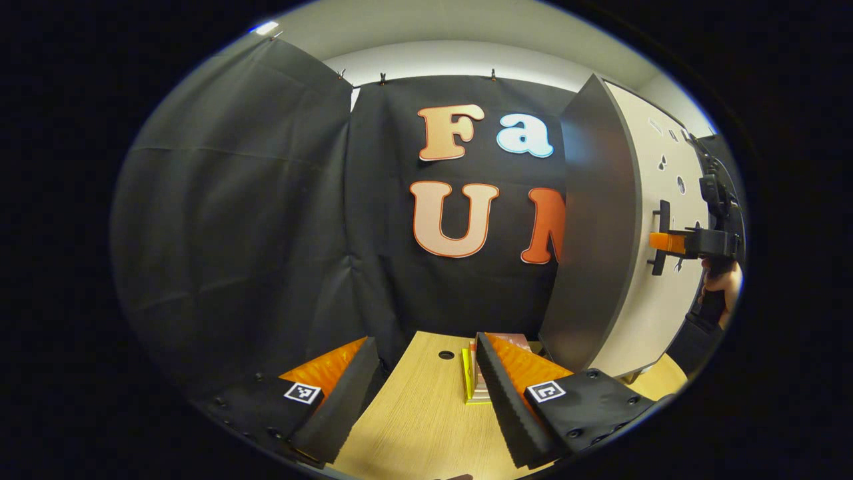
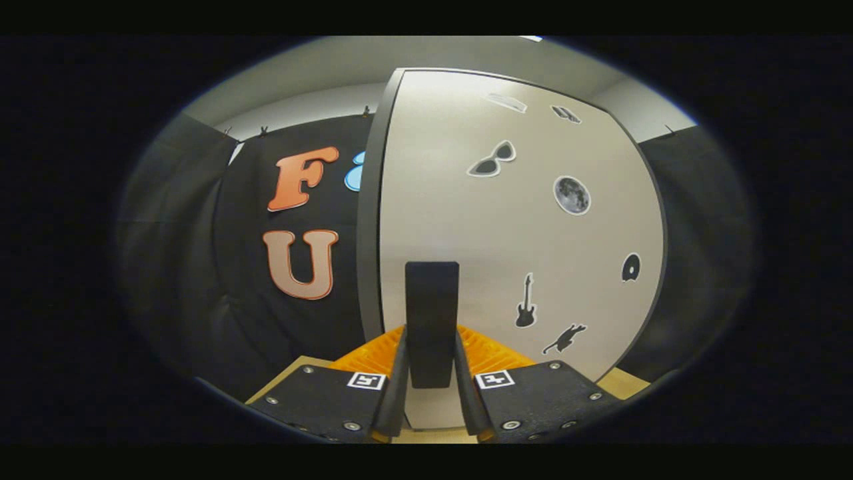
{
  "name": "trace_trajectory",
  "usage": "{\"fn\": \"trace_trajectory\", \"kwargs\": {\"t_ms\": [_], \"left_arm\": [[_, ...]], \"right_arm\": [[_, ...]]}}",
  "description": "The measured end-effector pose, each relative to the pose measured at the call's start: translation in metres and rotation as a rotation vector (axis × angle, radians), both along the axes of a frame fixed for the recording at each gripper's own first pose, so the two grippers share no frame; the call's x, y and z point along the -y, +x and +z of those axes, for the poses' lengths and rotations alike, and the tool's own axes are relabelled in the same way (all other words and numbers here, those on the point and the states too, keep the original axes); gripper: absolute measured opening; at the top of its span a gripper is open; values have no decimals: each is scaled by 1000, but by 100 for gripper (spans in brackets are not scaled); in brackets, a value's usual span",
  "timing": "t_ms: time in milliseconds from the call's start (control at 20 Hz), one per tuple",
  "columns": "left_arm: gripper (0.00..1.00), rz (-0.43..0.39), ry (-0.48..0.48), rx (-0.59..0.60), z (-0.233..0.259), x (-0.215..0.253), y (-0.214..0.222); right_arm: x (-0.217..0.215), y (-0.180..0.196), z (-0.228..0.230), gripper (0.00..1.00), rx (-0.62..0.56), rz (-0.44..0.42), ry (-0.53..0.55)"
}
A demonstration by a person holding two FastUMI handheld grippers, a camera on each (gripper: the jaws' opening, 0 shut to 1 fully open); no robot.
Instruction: Open the cabinet door with the right hand, grasp the bottle in the cabinet with the left hand and place it on the coaster, then close the cabinet door with the right hand.
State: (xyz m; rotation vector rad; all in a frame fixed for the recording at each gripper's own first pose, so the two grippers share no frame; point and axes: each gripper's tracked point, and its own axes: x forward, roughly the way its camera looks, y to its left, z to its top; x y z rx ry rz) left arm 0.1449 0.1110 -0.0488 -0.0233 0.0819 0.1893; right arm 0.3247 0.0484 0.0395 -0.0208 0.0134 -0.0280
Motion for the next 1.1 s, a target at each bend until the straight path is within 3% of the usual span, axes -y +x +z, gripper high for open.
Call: {"fn": "trace_trajectory", "kwargs": {"t_ms": [200,700,750,950,1000,1100], "left_arm": [[96,-10,-3,4,2,-3,-11],[93,-73,-3,19,4,-5,-90],[96,-73,-2,25,5,-5,-97],[99,-79,-2,28,3,15,-120],[93,-79,4,34,6,22,-125],[93,-73,20,48,11,41,-138]], "right_arm": [[2,-9,1,31,-30,-15,42],[17,-48,4,22,-50,-83,67],[19,-50,4,22,-49,-88,75],[24,-58,6,18,-44,-75,99],[26,-59,6,18,-43,-72,88],[28,-62,6,16,-43,-50,91]]}}
